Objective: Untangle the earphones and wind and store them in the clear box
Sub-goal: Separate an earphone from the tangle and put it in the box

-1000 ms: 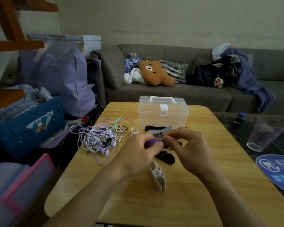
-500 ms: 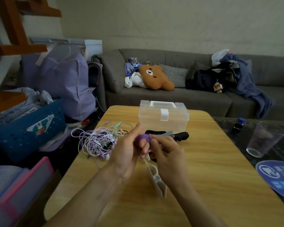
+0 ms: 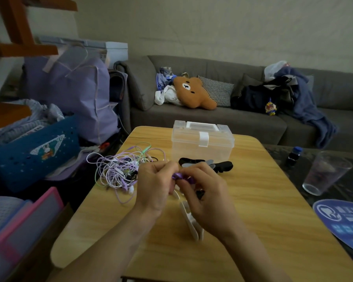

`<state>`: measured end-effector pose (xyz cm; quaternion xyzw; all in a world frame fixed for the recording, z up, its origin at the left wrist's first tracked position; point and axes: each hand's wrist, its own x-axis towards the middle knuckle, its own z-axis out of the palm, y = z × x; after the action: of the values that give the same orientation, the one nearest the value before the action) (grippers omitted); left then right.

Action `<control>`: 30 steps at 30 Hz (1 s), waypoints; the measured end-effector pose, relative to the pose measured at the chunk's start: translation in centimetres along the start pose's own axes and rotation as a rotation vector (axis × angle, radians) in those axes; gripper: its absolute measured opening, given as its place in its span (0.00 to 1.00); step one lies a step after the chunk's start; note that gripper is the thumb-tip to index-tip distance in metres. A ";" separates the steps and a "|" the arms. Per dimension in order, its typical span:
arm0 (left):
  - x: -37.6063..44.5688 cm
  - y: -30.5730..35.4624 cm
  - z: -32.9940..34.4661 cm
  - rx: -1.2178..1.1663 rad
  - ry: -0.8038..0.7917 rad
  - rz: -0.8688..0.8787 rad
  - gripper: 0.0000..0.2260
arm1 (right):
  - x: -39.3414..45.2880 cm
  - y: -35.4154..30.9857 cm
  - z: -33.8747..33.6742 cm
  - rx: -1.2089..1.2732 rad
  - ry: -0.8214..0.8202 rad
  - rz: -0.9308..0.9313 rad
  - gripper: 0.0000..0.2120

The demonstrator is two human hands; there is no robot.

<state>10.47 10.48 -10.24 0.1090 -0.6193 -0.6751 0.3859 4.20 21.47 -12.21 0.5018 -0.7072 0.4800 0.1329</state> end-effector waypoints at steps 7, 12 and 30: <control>0.0 -0.1 0.2 -0.029 0.008 -0.059 0.13 | -0.2 0.2 0.0 0.088 0.084 -0.034 0.09; -0.4 -0.2 0.3 0.067 -0.031 -0.046 0.13 | -0.1 -0.2 -0.4 -0.029 0.043 -0.088 0.08; 0.2 0.8 -0.8 0.126 -0.231 -0.197 0.23 | -0.2 -0.5 -0.5 0.206 -0.018 0.132 0.09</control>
<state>11.18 9.78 -9.58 0.1148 -0.6871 -0.6774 0.2363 4.59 21.94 -11.82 0.4694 -0.6869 0.5533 0.0424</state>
